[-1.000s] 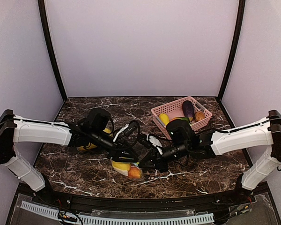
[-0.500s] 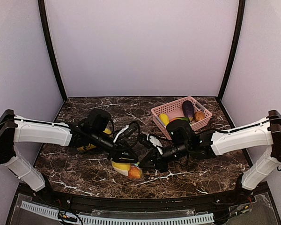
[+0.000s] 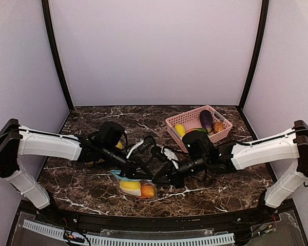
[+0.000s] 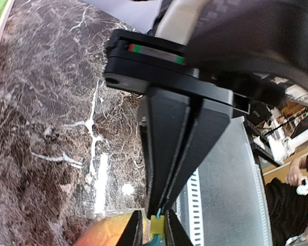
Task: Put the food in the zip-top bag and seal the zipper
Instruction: Hold the zipper from the zipper food storage bag, then zip the zipper of the food storage bag.
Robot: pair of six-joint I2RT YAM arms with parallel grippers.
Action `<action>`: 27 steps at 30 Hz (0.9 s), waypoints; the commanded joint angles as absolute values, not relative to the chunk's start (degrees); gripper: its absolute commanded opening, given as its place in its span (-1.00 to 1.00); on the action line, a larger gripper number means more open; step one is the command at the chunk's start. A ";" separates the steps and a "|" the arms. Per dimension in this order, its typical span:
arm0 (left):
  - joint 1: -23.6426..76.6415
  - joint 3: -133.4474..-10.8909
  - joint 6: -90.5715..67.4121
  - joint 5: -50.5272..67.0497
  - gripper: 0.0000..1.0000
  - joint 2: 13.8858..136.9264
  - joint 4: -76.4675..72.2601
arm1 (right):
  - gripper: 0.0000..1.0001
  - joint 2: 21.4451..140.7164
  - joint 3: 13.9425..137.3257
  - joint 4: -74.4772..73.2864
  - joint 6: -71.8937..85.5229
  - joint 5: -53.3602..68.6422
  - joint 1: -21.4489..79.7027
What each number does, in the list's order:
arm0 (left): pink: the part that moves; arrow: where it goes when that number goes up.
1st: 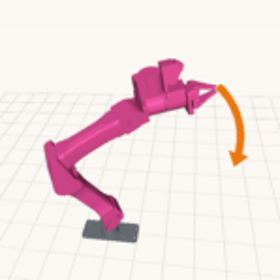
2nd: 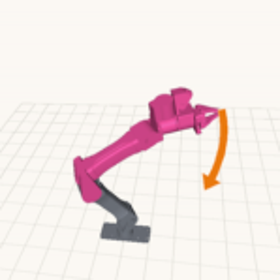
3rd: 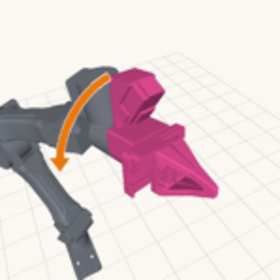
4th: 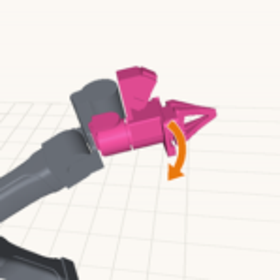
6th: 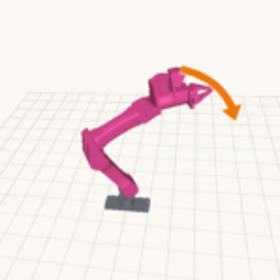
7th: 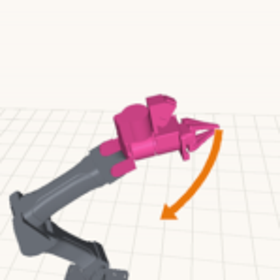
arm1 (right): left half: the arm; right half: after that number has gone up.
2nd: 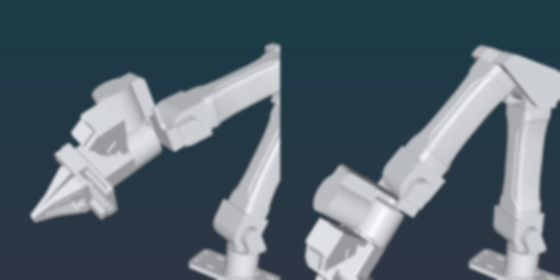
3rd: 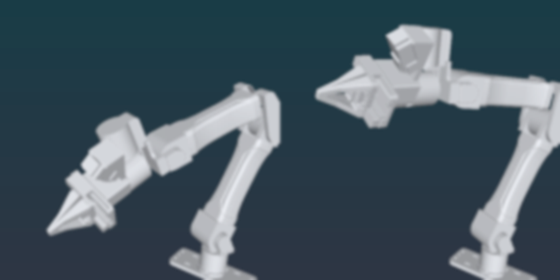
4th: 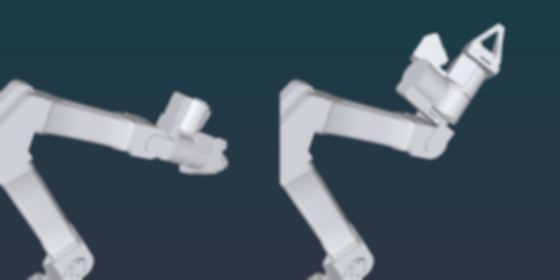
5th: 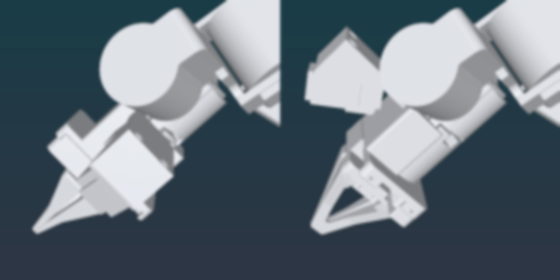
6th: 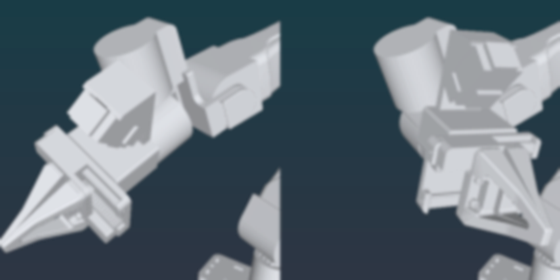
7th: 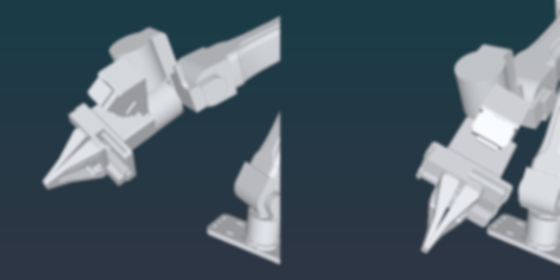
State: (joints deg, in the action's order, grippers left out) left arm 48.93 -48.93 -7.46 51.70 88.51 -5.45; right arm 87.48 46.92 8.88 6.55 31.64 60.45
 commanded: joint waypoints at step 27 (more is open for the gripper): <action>49.13 -52.39 -2.46 47.39 -0.99 86.84 5.46 | -1.00 79.93 43.94 -2.44 6.64 26.25 55.99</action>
State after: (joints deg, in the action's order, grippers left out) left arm 49.74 -52.97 -3.57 48.03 88.36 -2.52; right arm 81.80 45.50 4.73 6.68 28.60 58.22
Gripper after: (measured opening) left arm 0.043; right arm 0.005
